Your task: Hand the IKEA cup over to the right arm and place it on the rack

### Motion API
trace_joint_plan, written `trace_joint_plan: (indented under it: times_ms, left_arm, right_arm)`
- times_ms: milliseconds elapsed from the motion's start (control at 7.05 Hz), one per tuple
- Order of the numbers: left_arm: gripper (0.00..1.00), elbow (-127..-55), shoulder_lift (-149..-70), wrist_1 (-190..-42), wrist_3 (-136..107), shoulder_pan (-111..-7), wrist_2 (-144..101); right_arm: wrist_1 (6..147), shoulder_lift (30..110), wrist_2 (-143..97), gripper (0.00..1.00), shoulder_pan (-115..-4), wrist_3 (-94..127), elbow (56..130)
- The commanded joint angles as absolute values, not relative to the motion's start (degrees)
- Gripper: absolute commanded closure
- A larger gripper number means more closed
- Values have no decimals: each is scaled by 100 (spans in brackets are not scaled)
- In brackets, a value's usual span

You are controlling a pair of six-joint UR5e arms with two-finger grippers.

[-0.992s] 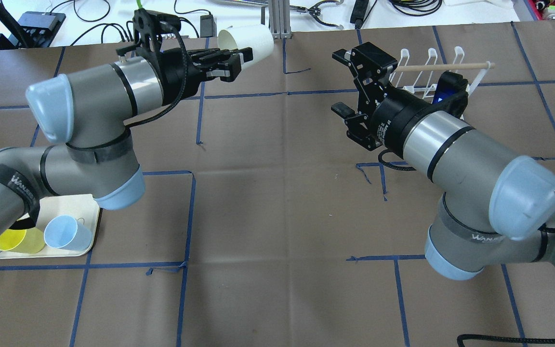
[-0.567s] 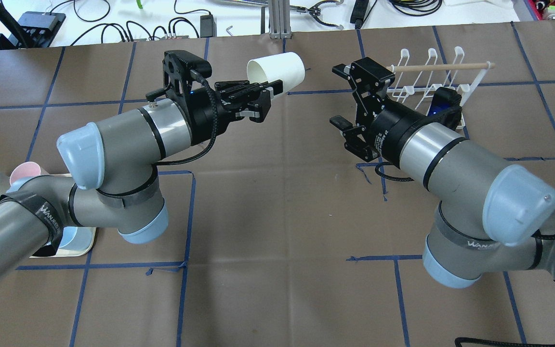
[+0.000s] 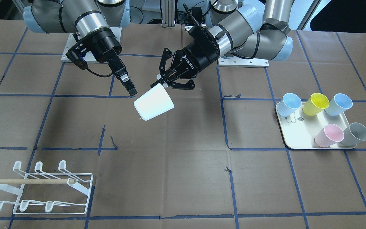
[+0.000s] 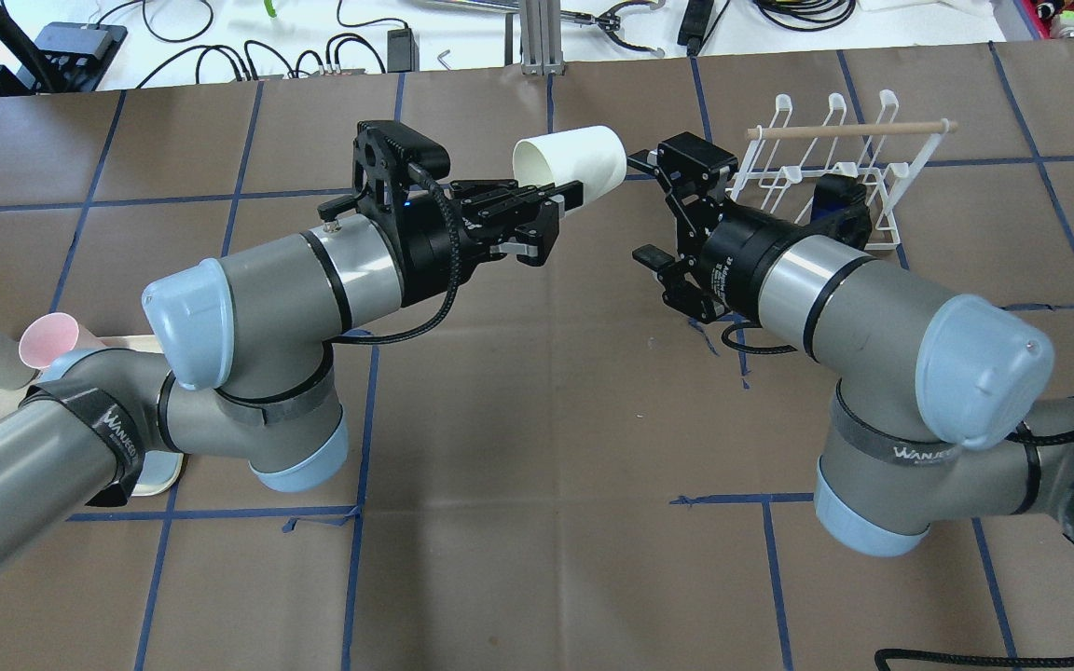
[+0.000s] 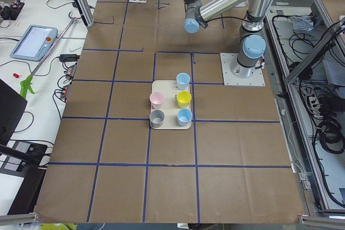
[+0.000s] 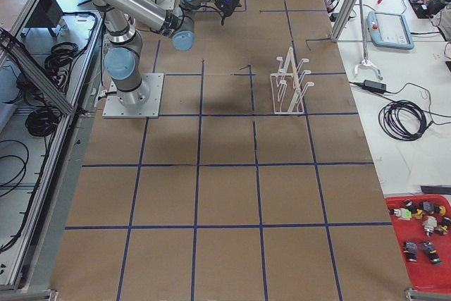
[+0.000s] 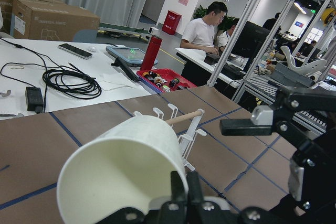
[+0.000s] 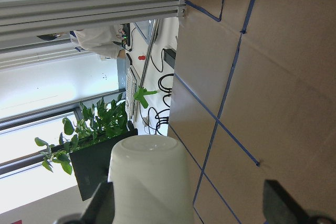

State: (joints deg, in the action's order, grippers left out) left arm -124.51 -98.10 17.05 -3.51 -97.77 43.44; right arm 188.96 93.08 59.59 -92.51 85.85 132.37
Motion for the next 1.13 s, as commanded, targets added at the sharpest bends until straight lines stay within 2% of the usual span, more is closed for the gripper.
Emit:
trace_joint_plan:
  times_ms: [0, 567, 992]
  left_arm:
    - [100, -12489, -9782, 1705, -352, -9791, 4351]
    - [100, -12480, -9773, 1696, -360, -9791, 4359]
    - [100, -12472, -9773, 1679, -360, -9791, 4359]
  right_arm:
    - [18721, 9133, 5968, 0, -9377, 8630, 12947]
    - [18730, 8641, 5968, 0, -9667, 8683, 12500]
    - [18571, 8604, 5968, 0, -9686, 8763, 12375]
